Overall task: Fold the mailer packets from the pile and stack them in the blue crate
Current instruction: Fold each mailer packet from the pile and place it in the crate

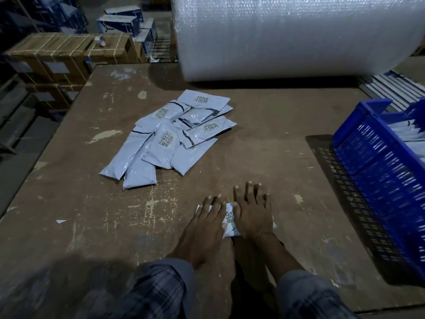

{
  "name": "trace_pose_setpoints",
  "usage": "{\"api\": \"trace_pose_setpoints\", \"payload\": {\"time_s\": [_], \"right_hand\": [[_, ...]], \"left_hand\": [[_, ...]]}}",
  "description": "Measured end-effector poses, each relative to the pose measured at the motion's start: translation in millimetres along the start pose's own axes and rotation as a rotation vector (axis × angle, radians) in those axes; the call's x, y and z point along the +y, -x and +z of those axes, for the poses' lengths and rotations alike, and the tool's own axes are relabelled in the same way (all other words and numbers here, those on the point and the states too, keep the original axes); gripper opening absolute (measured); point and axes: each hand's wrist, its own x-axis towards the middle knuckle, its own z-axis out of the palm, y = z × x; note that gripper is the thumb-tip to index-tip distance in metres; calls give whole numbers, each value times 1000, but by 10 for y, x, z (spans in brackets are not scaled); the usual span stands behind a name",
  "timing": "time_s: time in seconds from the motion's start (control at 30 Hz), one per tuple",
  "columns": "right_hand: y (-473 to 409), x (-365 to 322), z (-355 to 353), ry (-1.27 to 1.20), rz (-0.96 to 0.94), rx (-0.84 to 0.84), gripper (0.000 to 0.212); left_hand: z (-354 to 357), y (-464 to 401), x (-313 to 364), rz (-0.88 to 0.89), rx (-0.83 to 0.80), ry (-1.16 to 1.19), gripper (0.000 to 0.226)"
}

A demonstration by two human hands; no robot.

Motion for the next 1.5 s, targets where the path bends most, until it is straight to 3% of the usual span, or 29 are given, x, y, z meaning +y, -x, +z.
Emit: {"api": "trace_pose_setpoints", "payload": {"time_s": [0.1, 0.27, 0.43, 0.57, 0.93, 1.07, 1.2, 1.4, 1.5], "right_hand": [[117, 8, -8, 22, -30, 72, 62], [507, 35, 22, -8, -94, 50, 62], [376, 111, 0, 5, -124, 44, 57], [83, 60, 53, 34, 7, -14, 60], [571, 69, 48, 13, -55, 90, 55], [208, 102, 85, -17, 5, 40, 58], [66, 85, 90, 13, 35, 16, 61], [631, 94, 51, 20, -87, 80, 58], [548, 117, 92, 17, -72, 62, 57]], "left_hand": [[-23, -60, -32, -56, -10, 64, 61], [-126, -131, 90, -145, 7, 78, 66], [-101, -90, 129, -72, 67, -48, 61], [-70, 44, 198, 75, 43, -105, 63], [-46, -206, 28, -87, 28, -3, 65], [-74, -55, 198, 8, 95, -70, 65], [-77, -48, 101, 47, 50, -62, 71], [-63, -291, -47, -136, 32, 10, 66], [-22, -255, 7, -118, 45, -42, 71]]}}
